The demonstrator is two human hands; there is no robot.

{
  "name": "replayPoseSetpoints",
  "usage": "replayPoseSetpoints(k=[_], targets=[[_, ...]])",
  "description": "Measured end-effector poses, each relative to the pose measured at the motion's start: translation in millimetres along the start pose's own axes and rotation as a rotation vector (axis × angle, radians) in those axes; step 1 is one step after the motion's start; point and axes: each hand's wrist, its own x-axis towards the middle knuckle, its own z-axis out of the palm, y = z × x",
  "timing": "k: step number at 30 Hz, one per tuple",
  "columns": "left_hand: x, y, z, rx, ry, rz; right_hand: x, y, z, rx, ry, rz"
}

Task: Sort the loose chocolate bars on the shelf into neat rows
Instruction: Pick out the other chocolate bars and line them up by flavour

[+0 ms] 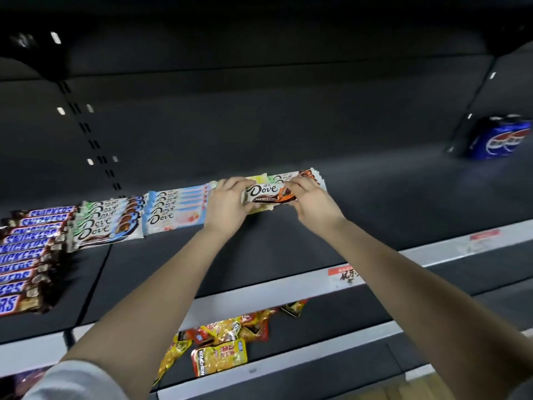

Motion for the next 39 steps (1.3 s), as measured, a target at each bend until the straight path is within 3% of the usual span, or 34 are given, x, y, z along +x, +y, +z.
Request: replayPoseSetpoints(k=[12, 23, 32, 39], targets=[[17.8, 49.9, 57.5, 0.063, -0.056, 0.085, -28.2, 67.6, -10.5, -0.017, 0.007, 0.083], [25.6, 58.8, 76.8, 0.12, -0.02, 0.097, -23.5, 87.3, 0.1, 0.015, 0.023, 0.102], [21.4, 45.2, 83.7, 0.148, 0.0, -0.035, 3.1, 81.1, 21.9, 0.085, -0.005, 0.123], [25.5, 43.8, 87.5, 0.145, 0.021, -0.066, 12.4, 79.1, 39.3, 0.232, 0.078, 0.173]])
